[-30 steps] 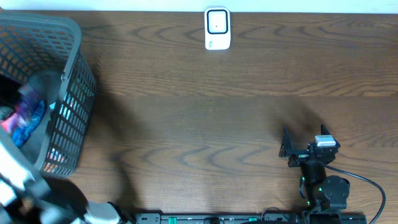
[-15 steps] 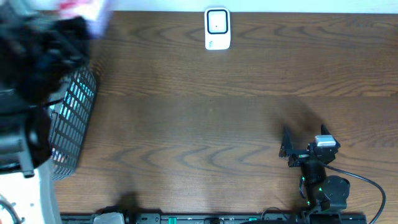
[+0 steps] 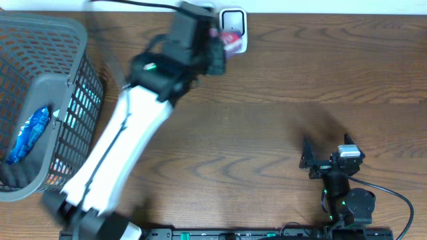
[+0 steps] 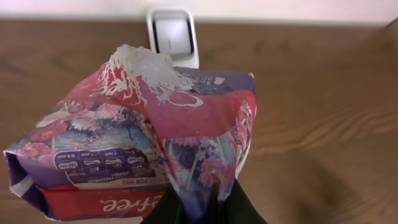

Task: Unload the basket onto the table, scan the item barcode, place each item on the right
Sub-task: 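Lift the Carefree pack out and place it on the table centre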

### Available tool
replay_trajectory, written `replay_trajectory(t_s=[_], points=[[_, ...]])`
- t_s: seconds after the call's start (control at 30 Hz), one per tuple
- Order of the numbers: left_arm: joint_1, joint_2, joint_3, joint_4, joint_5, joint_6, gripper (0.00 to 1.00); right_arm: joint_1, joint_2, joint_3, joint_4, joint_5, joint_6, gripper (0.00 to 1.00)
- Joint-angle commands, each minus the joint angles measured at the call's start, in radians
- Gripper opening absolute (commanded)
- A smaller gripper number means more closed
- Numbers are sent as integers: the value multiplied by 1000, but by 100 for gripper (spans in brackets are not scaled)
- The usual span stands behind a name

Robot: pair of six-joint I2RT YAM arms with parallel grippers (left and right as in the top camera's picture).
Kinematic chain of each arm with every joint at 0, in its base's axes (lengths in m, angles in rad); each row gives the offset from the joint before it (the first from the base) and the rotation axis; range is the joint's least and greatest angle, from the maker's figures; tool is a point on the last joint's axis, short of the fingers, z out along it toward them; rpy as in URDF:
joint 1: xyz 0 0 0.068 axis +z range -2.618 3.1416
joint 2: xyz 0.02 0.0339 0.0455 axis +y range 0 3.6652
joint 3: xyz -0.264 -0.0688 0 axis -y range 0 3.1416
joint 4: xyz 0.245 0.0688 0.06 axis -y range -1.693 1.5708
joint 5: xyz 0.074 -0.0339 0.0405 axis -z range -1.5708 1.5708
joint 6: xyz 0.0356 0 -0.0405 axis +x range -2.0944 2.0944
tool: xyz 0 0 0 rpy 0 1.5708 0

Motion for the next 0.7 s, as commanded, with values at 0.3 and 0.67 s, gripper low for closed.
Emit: replay_trajectory(t_s=[0.3, 0.67], points=[[-100, 344, 3, 77, -38, -166, 58, 6, -3, -3, -2, 5, -14, 99], [-21, 19, 4, 45, -37, -121, 94, 6, -3, -3, -1, 5, -14, 99]])
